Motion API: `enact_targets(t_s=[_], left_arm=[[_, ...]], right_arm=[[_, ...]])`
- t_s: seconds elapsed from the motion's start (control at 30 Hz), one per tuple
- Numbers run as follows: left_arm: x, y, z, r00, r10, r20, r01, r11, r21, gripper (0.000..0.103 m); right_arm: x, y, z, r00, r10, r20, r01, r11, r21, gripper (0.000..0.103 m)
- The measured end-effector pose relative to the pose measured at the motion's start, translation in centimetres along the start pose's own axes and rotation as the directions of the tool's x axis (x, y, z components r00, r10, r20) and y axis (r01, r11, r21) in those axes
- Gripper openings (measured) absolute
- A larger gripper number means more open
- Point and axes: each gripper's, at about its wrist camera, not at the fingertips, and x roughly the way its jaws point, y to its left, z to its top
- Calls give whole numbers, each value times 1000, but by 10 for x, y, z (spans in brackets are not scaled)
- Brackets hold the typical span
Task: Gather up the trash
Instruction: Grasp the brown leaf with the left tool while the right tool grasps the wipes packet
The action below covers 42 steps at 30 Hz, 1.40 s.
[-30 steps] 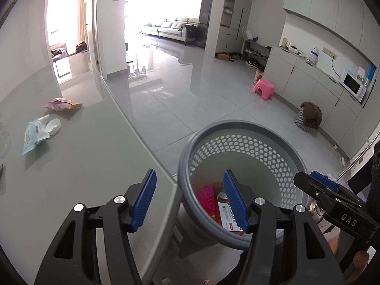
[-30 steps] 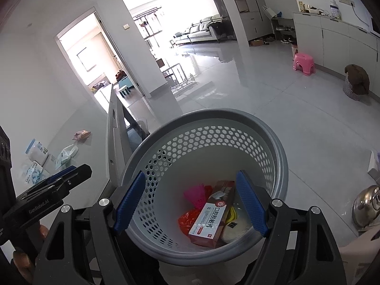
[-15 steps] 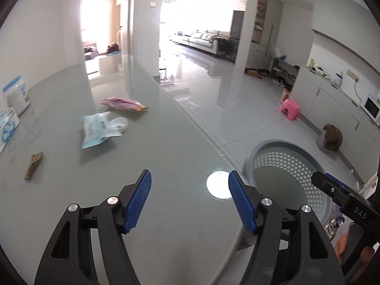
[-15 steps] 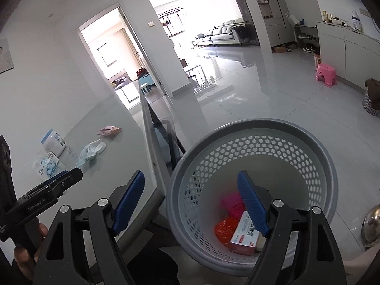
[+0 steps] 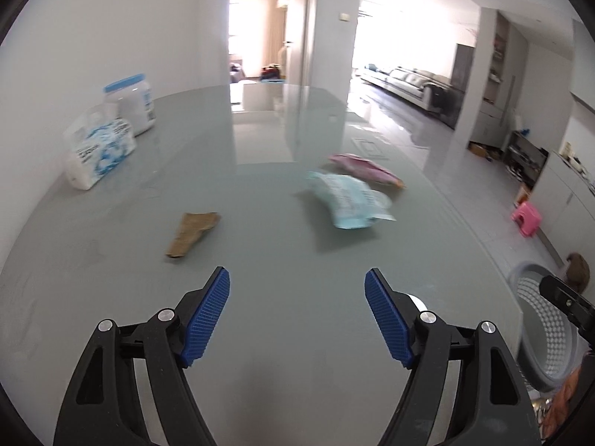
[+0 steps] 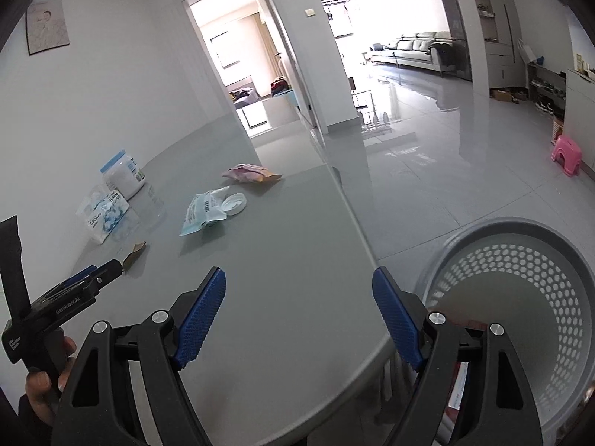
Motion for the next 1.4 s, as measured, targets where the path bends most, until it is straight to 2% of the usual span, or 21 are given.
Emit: enact_targets(t_s=[0.23, 0.43, 0.67, 0.73, 0.8, 0.83, 0.87, 0.9, 0.97, 1.13, 1.2, 1.4], left_arm=[[25, 63, 13, 995, 103, -12, -104, 993, -47, 78], [61, 95, 17, 990, 117, -77, -122, 990, -76, 78], [101, 99, 27, 981, 97, -170, -108, 992, -57, 78], [109, 98, 30, 978, 98, -184, -107, 993, -39, 74], [116, 97, 32, 975, 90, -205, -97, 995, -26, 58], [120, 96, 33, 973, 80, -216, -86, 996, -22, 54], [120, 96, 35, 975, 79, -209, -85, 996, -17, 46], [120, 96, 37, 975, 69, -209, -73, 997, -13, 34], [118, 95, 38, 978, 60, -202, -64, 998, -13, 22], [115, 103, 41, 984, 26, -178, -34, 998, -47, 14], [112, 104, 41, 986, 34, -164, -43, 998, -50, 4], [100, 108, 43, 991, 43, -129, -51, 997, -60, 3]], right_arm=[[31, 46, 13, 999, 44, -25, -45, 997, -55, 78], [56, 75, 24, 997, 53, -51, -58, 994, -96, 78], [72, 90, 32, 996, 61, -65, -68, 992, -110, 78], [80, 93, 36, 996, 58, -70, -66, 992, -111, 78], [83, 94, 40, 996, 57, -74, -65, 992, -107, 78], [83, 94, 40, 996, 57, -74, -65, 992, -107, 78], [85, 95, 41, 996, 57, -75, -65, 992, -106, 78], [88, 97, 43, 995, 56, -77, -64, 992, -109, 78], [93, 101, 46, 996, 47, -79, -57, 991, -120, 78], [111, 112, 53, 995, 27, -94, -40, 988, -146, 78], [120, 116, 55, 995, 13, -103, -30, 987, -160, 78], [151, 133, 59, 990, -22, -137, -8, 975, -220, 78]])
